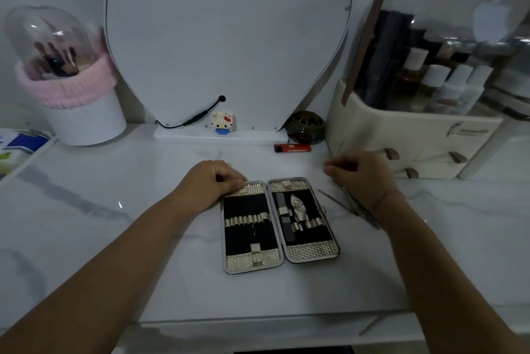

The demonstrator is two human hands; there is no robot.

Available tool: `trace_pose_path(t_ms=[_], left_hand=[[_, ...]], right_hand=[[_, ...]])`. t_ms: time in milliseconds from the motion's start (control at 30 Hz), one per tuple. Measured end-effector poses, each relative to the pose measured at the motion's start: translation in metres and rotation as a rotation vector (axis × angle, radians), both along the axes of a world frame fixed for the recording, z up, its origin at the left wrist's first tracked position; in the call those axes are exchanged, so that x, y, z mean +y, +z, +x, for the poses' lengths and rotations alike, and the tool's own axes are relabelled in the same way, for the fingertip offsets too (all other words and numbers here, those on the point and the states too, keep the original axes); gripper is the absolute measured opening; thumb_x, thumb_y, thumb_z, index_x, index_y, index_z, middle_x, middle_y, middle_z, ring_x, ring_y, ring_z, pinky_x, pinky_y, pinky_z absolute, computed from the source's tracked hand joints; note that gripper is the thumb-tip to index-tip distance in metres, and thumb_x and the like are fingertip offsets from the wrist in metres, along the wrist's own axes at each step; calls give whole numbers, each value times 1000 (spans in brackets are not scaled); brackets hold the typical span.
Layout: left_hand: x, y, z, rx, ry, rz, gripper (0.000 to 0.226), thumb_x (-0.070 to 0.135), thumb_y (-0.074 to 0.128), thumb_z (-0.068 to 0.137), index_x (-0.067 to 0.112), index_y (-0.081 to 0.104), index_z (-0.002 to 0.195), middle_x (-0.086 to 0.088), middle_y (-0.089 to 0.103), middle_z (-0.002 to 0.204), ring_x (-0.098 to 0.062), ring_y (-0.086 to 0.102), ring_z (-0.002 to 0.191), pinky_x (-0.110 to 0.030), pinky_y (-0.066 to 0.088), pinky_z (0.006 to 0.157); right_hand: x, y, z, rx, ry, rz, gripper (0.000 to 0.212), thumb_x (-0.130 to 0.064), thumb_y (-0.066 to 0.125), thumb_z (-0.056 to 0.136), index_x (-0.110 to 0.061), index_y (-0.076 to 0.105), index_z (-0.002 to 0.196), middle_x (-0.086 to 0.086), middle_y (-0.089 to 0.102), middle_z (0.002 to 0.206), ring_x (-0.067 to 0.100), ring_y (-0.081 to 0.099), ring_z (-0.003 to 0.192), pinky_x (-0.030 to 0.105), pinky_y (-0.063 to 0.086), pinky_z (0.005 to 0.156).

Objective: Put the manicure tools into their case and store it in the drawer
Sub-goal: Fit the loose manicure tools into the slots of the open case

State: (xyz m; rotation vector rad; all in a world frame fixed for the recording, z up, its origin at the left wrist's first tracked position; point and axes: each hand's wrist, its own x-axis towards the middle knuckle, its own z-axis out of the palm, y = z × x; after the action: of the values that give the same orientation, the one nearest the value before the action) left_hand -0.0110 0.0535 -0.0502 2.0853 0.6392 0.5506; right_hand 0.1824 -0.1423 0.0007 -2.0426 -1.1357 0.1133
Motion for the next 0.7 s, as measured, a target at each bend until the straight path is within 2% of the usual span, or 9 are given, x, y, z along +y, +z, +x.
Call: trace_pose_path(t_ms=[100,233,333,433,533,700], left_hand=[[-1,-1,1,-19,-3,-18,10,17,71,79,27,74,78,3,70,88,-12,64,86,-22,45,78],[-1,-2,0,-24,-2,-26,12,17,72,79,29,74,77,1,71,88,-16,65,87,-30,48,84],[-2,-1,1,-21,7,-21,11,16,71,79,26,74,79,2,70,88,-14,64,87,-24,46,80],[-3,0,0,-10,7,-9,10,16,71,80,25,74,81,3,69,87,-12,64,86,-22,44,77],[-3,0,0,-5,11,-4,11,17,71,80,27,74,80,4,69,86,-12,63,85,-22,43,76],[-4,1,0,4,12,5,9,18,70,80,26,74,81,4,69,86,-9,62,83,-21,41,73]], right_hand=[[-21,-1,23,-28,-96,-123,4,-21,69,78,-18,68,79,-15,57,65,-3,51,64,12,41,63],[-23,-16,24,-70,-35,-282,6,-25,72,75,-20,72,78,-14,59,67,0,54,66,14,39,61],[-18,-20,22,-129,-28,-355,7,-30,72,73,-24,70,75,-15,57,67,3,53,67,19,40,63],[-13,-18,20,-132,-33,-424,6,-30,71,73,-25,69,72,-10,60,69,10,58,72,28,48,72],[-9,-16,19,-149,-24,-474,8,-30,70,74,-22,71,74,-4,63,70,15,61,75,32,51,78],[-7,-15,17,-213,-6,-545,9,-31,66,78,-24,68,72,-15,54,64,15,57,79,37,46,89]])
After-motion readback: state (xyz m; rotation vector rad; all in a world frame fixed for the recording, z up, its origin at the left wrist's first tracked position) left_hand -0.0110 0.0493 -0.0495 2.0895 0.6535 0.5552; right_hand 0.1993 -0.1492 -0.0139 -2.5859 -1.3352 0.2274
